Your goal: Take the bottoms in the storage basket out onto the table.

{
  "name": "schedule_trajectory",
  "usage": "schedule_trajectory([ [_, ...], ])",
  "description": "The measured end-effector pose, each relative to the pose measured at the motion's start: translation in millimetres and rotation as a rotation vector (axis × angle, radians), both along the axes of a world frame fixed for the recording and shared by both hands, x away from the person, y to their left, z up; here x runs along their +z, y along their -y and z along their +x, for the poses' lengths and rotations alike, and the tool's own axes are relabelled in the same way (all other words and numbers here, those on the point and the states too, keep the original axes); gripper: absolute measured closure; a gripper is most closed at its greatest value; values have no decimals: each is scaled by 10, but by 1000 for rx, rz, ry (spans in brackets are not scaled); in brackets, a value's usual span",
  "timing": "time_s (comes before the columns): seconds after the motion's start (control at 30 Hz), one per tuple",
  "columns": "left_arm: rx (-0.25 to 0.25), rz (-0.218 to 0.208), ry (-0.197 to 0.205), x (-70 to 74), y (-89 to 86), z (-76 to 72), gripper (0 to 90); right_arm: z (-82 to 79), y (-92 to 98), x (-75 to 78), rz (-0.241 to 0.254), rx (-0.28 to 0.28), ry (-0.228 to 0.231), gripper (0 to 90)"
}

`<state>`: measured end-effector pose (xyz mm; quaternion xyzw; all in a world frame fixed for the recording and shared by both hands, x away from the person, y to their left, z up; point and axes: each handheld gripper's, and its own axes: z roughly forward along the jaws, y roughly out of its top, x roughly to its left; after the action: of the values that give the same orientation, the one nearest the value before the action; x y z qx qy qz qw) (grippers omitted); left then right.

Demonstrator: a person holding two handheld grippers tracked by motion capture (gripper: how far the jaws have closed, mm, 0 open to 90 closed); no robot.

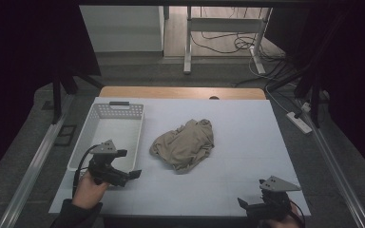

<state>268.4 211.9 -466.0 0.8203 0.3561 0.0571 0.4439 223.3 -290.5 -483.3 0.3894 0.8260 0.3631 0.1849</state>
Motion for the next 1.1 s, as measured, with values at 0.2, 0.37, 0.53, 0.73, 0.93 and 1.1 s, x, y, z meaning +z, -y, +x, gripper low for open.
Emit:
schedule_trajectory([
  [0.2,17,11,1,-23,-49,-105,0,2,2,0,0,-3,0,0],
  [0.37,32,4,2,-30,-112,-180,0,2,-2,-1,-4,-2,-2,0],
  [0.53,49,-4,3,-42,-172,-244,0,2,-4,-2,-4,-2,-1,0],
  [0.73,70,-18,3,-71,-244,-321,0,2,-5,-2,-6,-2,-1,0],
  [0.93,85,-23,-5,-109,-308,-417,0,2,-5,-2,-5,-2,-1,0],
  [1.1,101,-24,-7,-128,-354,-495,0,1,-5,-3,-6,-1,-1,0],
])
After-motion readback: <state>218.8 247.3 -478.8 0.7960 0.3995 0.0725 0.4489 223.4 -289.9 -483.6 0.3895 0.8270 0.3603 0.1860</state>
